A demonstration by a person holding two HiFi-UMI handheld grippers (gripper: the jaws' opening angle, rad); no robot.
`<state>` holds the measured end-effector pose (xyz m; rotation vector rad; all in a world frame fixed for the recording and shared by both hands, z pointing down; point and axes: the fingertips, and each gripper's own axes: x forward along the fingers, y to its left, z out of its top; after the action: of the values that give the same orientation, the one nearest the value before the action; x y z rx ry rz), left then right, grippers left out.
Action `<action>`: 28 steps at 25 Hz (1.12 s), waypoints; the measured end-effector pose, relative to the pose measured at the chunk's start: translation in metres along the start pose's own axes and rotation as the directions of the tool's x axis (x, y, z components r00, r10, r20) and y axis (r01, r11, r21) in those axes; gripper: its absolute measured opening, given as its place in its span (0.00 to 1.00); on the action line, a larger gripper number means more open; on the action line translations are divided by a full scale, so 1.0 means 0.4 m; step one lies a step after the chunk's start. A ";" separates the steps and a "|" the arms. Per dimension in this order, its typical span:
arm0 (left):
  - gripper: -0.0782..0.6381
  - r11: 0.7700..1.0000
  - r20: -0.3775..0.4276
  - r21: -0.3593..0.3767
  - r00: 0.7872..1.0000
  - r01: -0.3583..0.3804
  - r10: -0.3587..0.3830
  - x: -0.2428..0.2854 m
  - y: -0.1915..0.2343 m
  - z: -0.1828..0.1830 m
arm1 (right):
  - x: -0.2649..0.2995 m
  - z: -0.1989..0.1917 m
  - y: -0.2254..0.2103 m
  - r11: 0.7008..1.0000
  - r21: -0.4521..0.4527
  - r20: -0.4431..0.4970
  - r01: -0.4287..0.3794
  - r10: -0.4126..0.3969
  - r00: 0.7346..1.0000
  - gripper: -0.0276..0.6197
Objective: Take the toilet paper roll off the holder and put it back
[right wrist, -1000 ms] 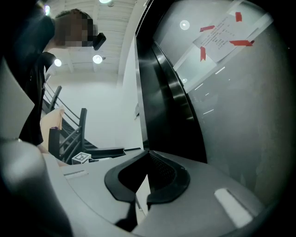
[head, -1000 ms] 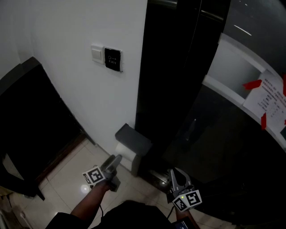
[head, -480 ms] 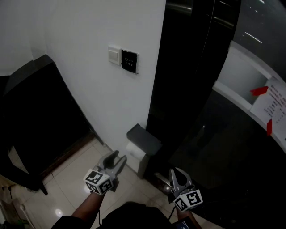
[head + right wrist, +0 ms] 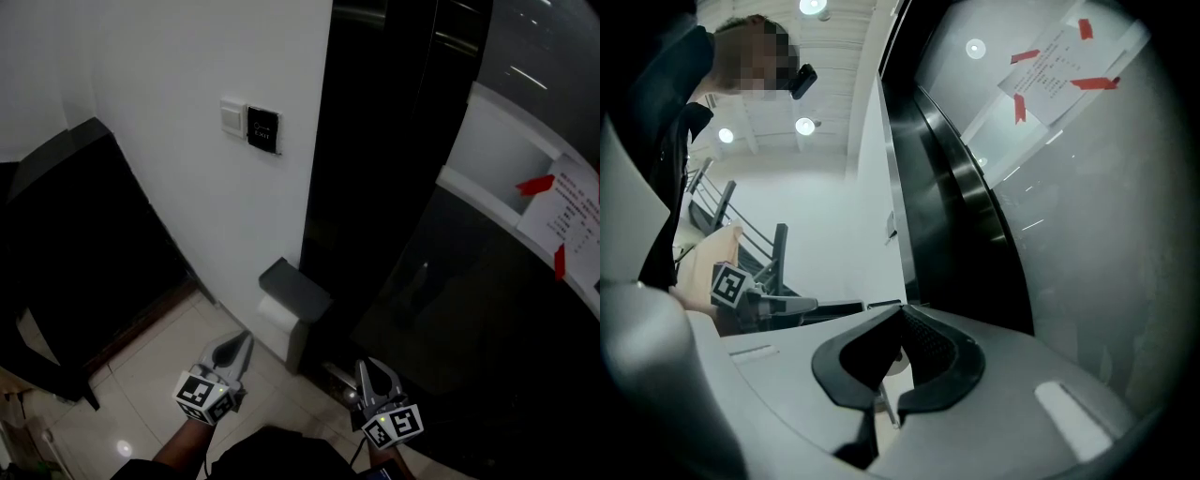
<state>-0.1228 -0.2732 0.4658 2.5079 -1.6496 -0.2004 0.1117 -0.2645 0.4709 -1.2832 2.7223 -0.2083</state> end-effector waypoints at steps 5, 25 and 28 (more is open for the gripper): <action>0.11 1.000 0.017 0.018 1.000 -0.025 0.025 -0.007 -0.053 0.016 | -0.054 -0.005 -0.034 1.000 0.017 0.001 0.021 -0.021 1.000 0.06; 0.11 0.987 0.019 0.036 0.987 -0.158 0.157 -0.248 -0.166 0.009 | -0.145 -0.105 0.059 0.989 0.116 -0.020 -0.090 0.093 0.995 0.06; 0.11 0.991 0.037 0.018 0.991 -0.132 0.132 -0.312 -0.146 0.014 | -0.150 -0.093 0.105 0.995 0.081 -0.019 -0.055 0.057 0.998 0.06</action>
<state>-0.1201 -0.1358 0.4544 2.4112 -1.8322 -0.2161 0.1115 -0.1889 0.5034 -1.1884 2.7331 -0.3234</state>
